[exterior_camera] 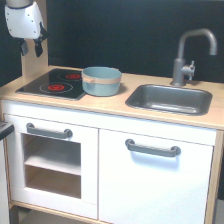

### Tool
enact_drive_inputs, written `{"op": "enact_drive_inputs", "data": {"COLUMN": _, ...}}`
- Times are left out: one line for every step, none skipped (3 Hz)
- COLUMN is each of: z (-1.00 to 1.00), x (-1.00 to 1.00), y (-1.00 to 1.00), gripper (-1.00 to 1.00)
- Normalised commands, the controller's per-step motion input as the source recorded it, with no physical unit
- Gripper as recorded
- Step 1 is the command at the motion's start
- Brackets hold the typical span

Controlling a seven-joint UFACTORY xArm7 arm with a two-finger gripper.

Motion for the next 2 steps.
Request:
{"op": "enact_drive_inputs", "data": {"z": -1.0, "x": 1.0, "y": -0.84, "gripper": 1.0}}
{"op": "enact_drive_inputs", "data": {"z": -1.0, "x": 1.0, "y": -0.6, "gripper": 0.51}}
